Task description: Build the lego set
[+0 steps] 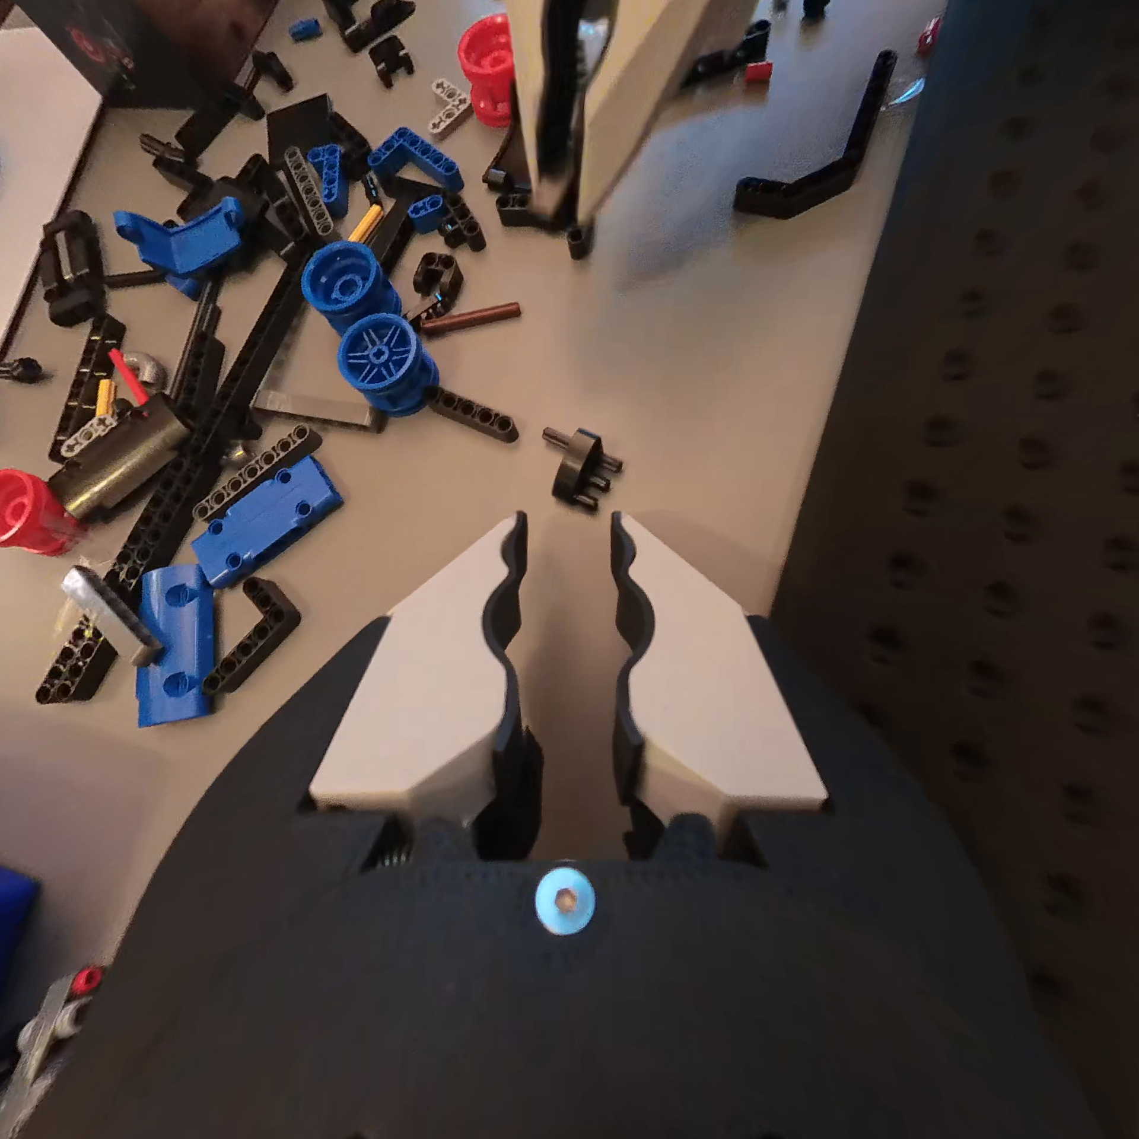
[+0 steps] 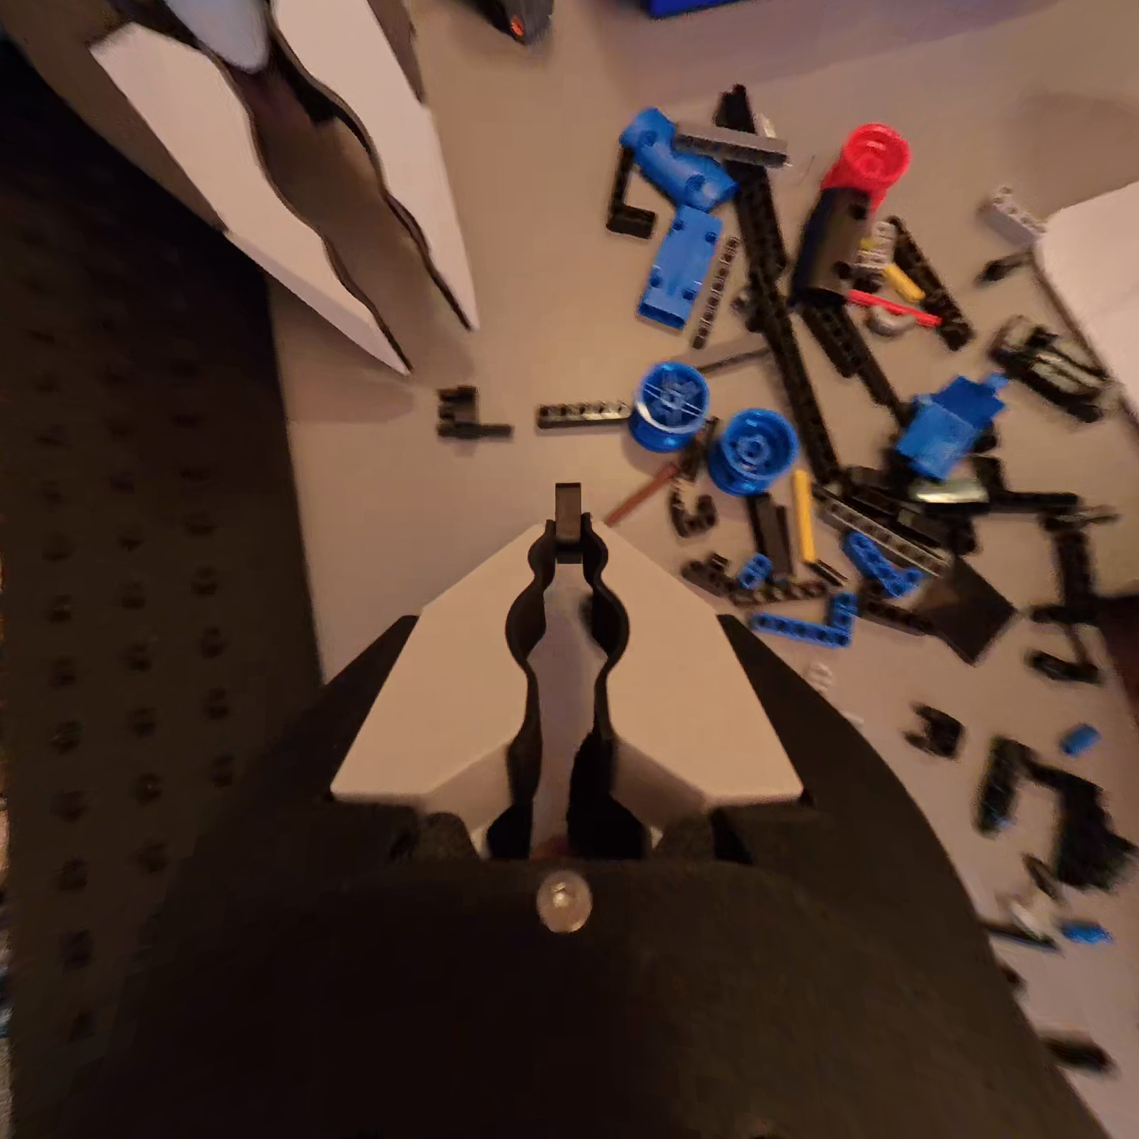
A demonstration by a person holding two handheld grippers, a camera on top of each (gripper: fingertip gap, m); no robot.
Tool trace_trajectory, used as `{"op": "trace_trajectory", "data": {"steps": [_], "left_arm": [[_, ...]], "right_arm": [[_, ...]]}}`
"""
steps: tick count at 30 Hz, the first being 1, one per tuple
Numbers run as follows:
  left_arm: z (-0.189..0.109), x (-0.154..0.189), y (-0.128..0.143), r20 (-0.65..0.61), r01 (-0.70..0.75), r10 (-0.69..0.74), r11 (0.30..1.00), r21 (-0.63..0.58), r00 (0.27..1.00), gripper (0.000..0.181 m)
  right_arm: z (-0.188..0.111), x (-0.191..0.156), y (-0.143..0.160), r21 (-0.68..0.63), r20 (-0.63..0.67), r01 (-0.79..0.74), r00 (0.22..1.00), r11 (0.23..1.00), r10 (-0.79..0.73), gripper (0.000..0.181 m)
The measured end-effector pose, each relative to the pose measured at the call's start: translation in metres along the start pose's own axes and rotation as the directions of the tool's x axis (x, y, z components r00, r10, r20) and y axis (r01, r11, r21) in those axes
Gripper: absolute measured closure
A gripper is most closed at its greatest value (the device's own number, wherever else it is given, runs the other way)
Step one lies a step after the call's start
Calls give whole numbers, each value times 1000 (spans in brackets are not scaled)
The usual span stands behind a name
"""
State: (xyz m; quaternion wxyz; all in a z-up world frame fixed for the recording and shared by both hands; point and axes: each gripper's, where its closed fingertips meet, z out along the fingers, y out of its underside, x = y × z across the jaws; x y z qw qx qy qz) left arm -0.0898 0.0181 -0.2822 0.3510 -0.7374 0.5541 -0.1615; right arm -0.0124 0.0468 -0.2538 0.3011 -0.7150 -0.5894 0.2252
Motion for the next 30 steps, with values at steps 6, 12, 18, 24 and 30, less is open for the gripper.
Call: {"op": "trace_trajectory", "data": {"steps": [6, 12, 18, 24, 30], "left_arm": [[8, 2, 5, -5, -15, 15, 999, -39, 1000, 159], [12, 1, 4, -22, -34, 33, 999, -38, 999, 165], [11, -3, 6, -8, -37, 37, 998, -53, 999, 166], [6, 3, -2, -25, 44, -44, 999, -24, 999, 155], [14, 8, -10, 1, 79, -79, 996, -43, 997, 150]], "right_arm": [[35, -19, 8, -94, 19, 64, 998, 994, -62, 176], [45, -35, 10, -111, 62, 65, 996, 992, -58, 176], [38, -34, 11, -92, 77, 47, 996, 995, -40, 160], [28, -35, 9, -37, 123, 29, 992, 999, -25, 161], [40, -36, 10, -57, 88, 87, 993, 995, -82, 169]]}}
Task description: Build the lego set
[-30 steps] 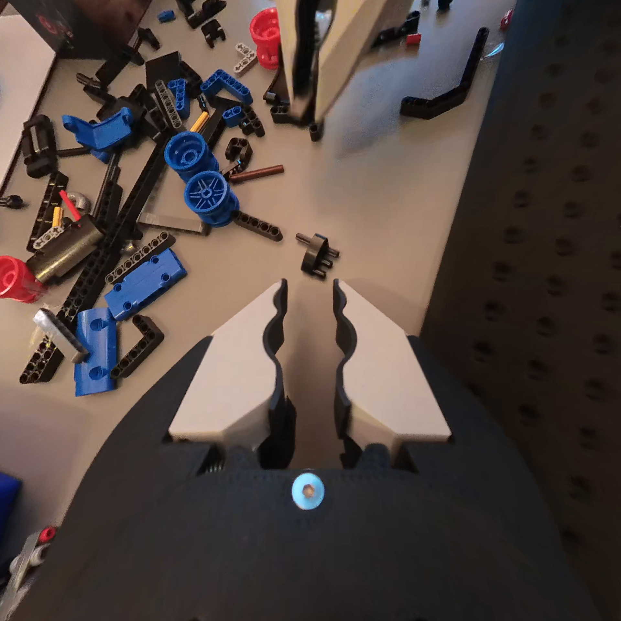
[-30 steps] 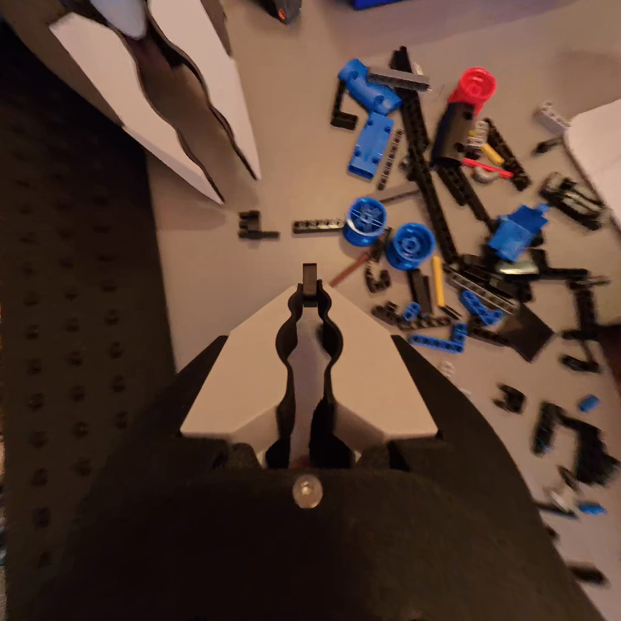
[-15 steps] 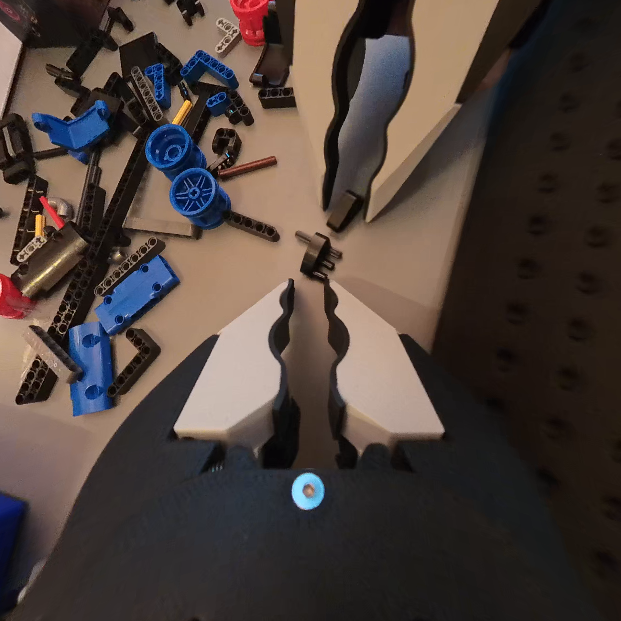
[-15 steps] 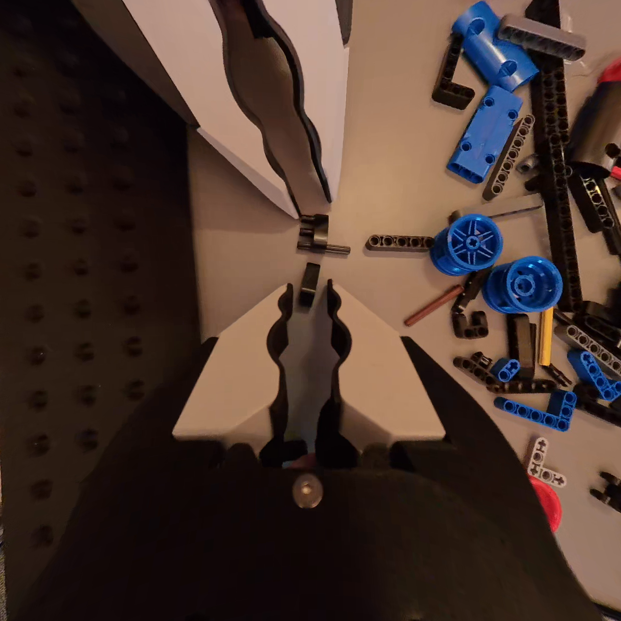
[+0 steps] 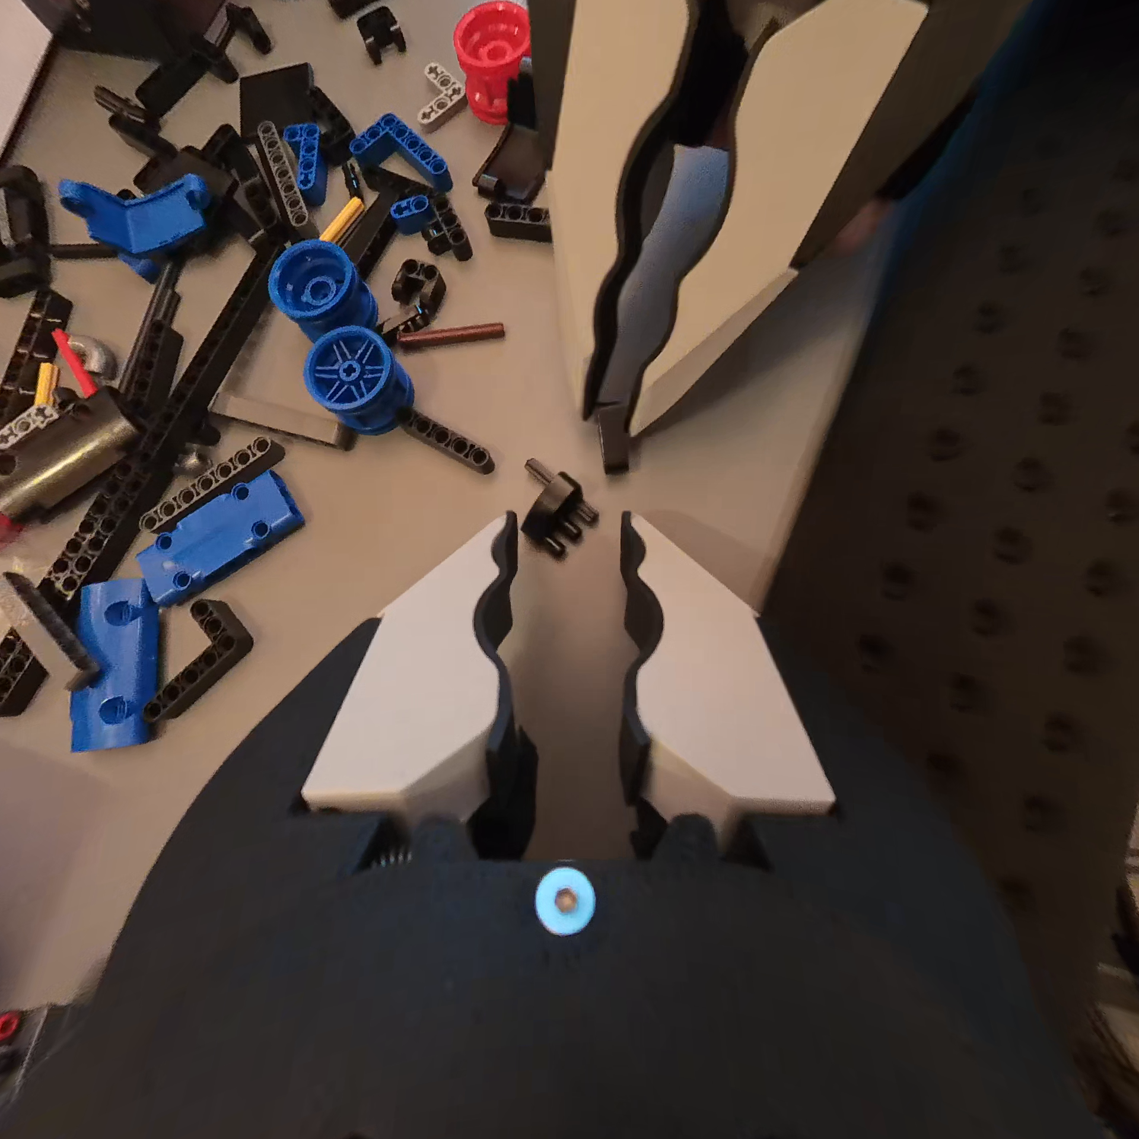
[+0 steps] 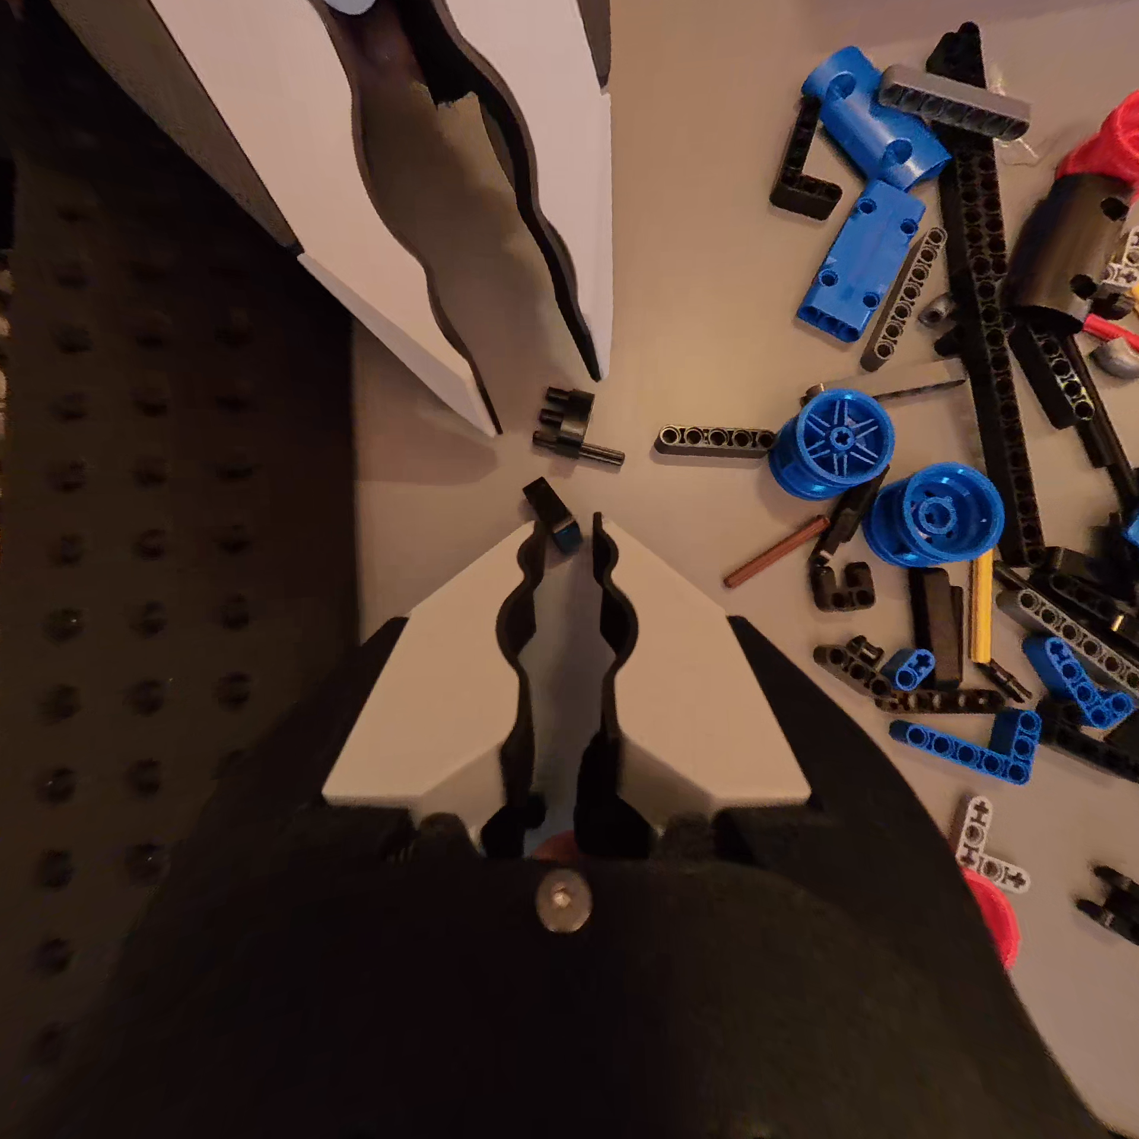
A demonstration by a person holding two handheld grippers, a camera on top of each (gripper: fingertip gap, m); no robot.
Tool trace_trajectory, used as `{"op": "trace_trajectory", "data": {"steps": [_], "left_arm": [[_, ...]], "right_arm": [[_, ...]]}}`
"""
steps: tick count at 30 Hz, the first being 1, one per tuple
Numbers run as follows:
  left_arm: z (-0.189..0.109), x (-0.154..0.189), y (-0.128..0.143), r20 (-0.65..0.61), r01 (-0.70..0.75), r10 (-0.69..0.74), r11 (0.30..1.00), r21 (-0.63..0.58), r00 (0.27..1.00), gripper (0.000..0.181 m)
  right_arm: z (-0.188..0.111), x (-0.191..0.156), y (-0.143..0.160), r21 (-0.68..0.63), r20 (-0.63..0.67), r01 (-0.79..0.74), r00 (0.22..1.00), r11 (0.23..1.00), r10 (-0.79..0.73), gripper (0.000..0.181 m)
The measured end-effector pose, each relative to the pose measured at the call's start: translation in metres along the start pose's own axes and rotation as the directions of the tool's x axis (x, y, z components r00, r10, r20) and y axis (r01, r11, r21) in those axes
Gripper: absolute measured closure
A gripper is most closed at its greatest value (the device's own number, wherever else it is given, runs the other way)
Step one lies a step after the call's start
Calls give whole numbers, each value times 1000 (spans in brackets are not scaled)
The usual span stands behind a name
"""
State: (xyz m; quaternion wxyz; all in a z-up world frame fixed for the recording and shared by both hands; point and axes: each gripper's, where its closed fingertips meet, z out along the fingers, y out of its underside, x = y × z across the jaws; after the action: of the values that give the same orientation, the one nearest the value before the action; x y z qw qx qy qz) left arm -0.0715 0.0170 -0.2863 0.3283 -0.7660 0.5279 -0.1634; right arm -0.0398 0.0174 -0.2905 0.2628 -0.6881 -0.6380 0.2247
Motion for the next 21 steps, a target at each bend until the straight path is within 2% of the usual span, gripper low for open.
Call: {"op": "trace_trajectory", "data": {"steps": [4, 10, 14, 17, 19, 21], "left_arm": [[6, -2, 4, 15, -24, 25, 999, -29, 1000, 152], [0, 0, -7, 30, -71, 70, 997, 22, 997, 154], [-3, 2, -16, 45, -122, 119, 990, 67, 992, 156], [-5, 11, -29, 33, -175, 172, 976, 133, 985, 163], [-5, 9, -31, 53, -190, 184, 972, 140, 981, 172], [-6, 10, -32, 46, -186, 181, 970, 157, 982, 174]], "right_arm": [[0, 1, 1, -6, -19, 27, 999, 1000, -27, 174], [-8, 5, -2, 33, -21, 7, 1000, 999, -6, 174], [-14, 0, -12, 105, 42, -38, 999, 994, 34, 174], [-17, -3, -17, 139, 77, -60, 996, 988, 49, 174], [-19, -5, -19, 155, 87, -57, 995, 986, 44, 174], [-20, -5, -20, 159, 85, -50, 996, 986, 36, 175]]}}
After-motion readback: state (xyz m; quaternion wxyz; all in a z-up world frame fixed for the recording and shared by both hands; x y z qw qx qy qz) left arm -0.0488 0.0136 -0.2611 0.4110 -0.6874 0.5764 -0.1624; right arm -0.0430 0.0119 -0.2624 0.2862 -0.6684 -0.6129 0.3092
